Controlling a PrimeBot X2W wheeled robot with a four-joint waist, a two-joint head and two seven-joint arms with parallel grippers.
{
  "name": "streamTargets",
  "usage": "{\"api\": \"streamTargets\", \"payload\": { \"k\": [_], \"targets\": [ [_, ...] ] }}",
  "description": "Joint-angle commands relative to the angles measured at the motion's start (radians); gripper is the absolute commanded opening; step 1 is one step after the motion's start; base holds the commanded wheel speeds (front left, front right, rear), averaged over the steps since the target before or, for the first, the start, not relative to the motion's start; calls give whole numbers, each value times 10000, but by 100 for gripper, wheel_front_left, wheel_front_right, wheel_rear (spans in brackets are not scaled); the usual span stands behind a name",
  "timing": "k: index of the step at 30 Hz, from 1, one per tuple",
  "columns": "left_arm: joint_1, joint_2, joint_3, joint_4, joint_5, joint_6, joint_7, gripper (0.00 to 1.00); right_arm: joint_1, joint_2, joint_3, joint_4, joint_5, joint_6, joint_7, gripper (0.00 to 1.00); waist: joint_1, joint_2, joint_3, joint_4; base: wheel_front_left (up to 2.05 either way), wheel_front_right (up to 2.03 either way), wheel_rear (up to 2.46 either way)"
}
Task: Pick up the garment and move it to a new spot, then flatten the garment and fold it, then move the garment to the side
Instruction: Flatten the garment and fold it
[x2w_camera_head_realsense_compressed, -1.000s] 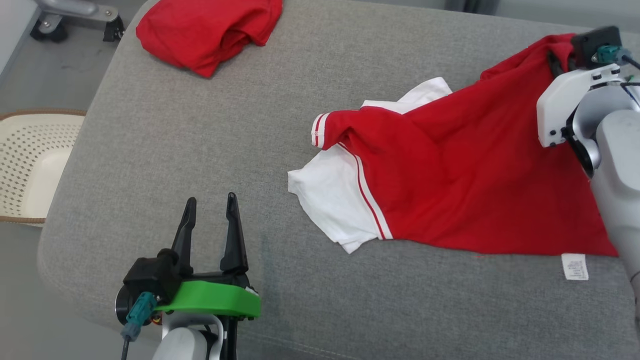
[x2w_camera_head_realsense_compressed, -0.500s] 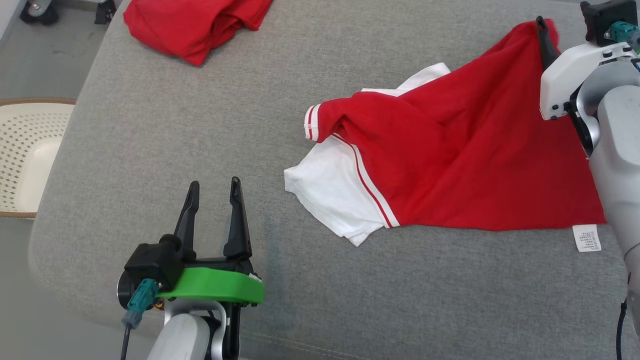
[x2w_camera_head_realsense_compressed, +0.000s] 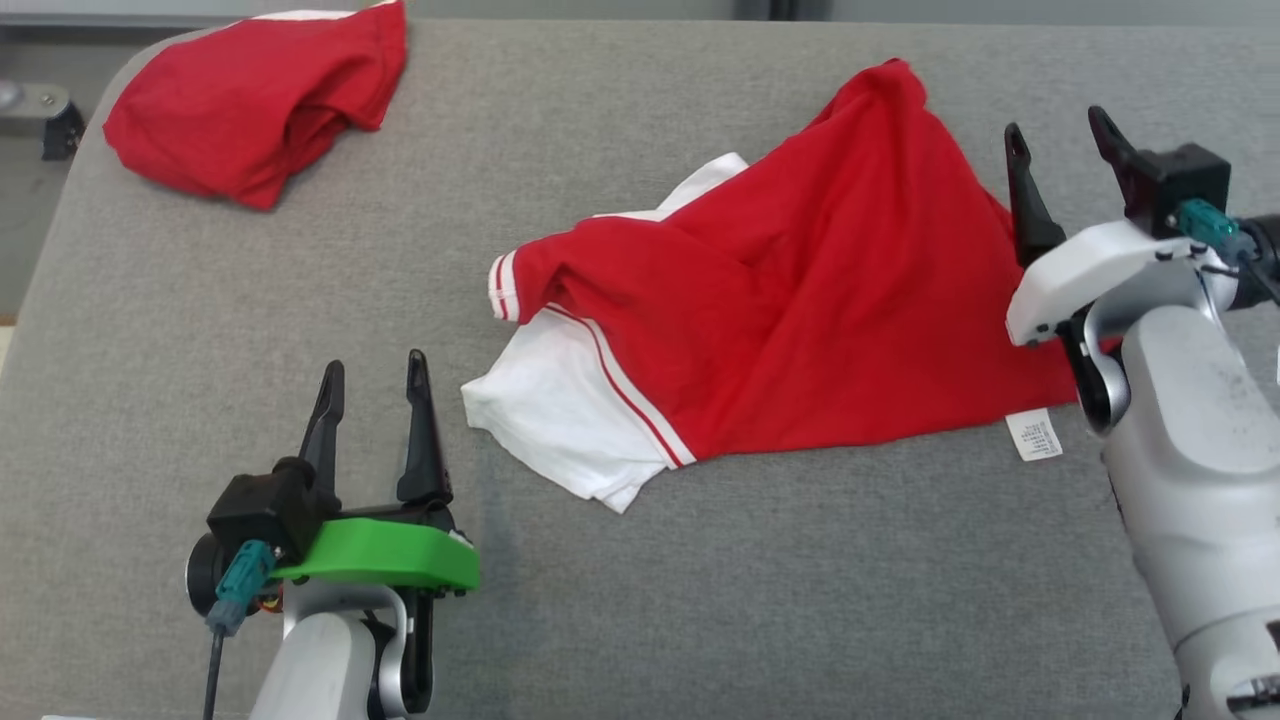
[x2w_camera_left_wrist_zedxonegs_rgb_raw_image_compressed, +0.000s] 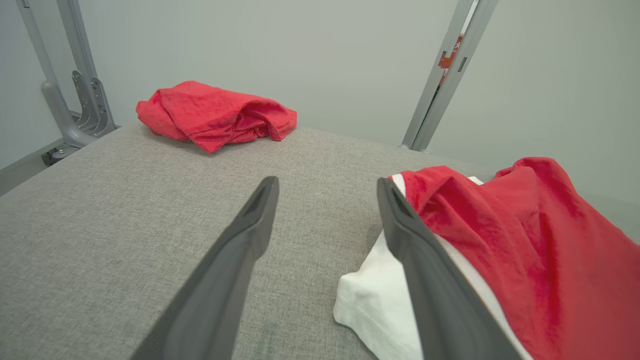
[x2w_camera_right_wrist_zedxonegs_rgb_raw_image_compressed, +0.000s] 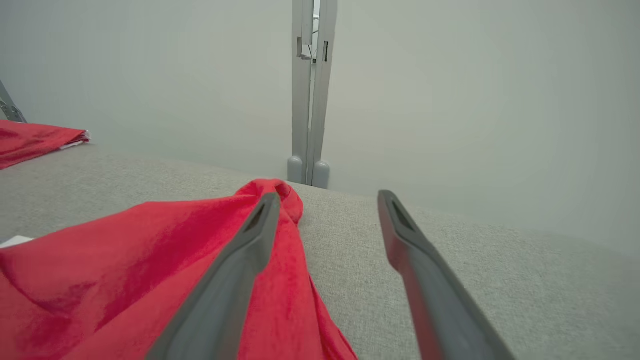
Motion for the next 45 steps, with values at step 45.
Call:
{"api": "streamTargets", "payload": {
  "k": [45],
  "targets": [
    [2438,30,627,506,284,-385,-7,100,7084,1521,-22,-4886,1211,-14,118,100,0,-1,-2622,-990,0,0,0]
  ]
}}
